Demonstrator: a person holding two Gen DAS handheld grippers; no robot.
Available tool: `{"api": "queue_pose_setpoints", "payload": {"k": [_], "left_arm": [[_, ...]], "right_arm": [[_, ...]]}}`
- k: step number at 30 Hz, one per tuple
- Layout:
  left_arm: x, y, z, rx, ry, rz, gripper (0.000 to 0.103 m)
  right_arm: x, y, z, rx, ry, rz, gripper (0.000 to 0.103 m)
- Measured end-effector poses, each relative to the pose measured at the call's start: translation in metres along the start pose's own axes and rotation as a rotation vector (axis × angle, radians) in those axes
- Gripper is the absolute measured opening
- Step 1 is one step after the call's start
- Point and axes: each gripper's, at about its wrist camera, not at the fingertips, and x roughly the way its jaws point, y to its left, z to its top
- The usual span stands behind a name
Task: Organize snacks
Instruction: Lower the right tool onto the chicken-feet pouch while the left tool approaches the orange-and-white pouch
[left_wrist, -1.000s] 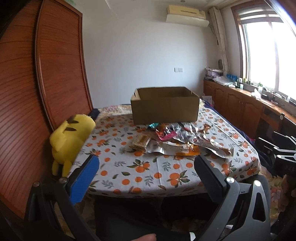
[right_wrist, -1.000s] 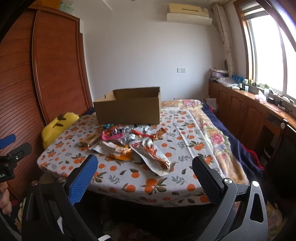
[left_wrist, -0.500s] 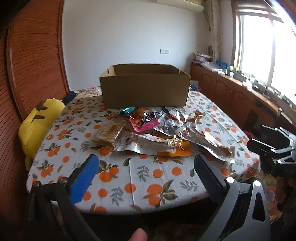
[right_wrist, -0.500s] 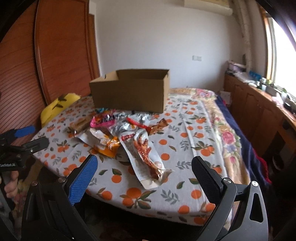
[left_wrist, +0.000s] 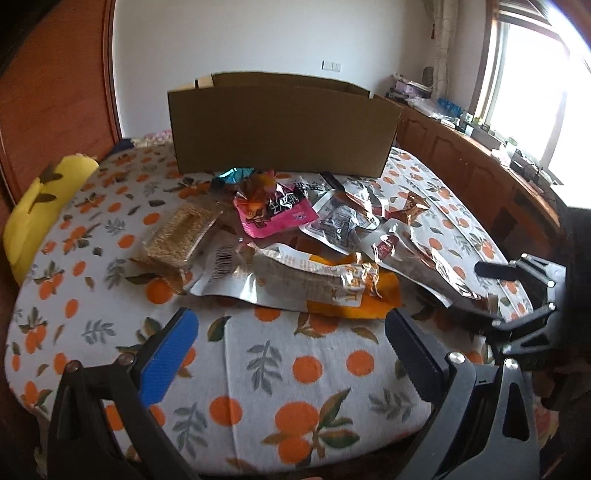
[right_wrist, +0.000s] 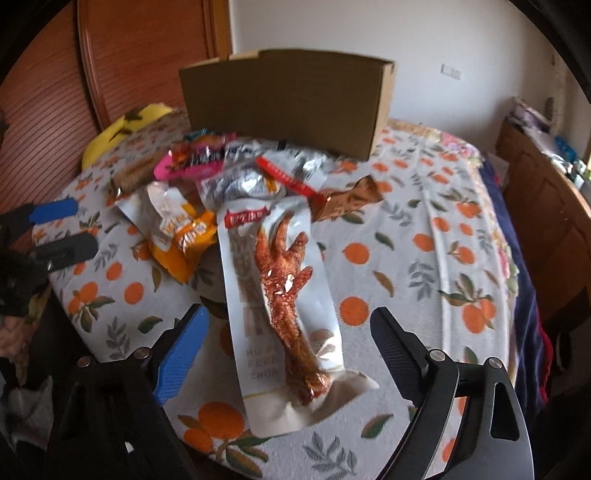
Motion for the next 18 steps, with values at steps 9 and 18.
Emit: {"api": "queue_pose_setpoints", "payload": {"k": [9, 18], "left_arm": [[0.019, 0.004, 0.014, 0.028, 0.011, -0.013, 0.101], [0.033, 0.028, 0.005, -0.095, 0.104, -0.058, 0.101]], "right_arm": [[0.021, -0.003, 0.007, -0.053, 0.064, -0.009, 0.085], [0.019, 0.001, 0.008, -0.079, 0.051, 0.009, 0.066]]}}
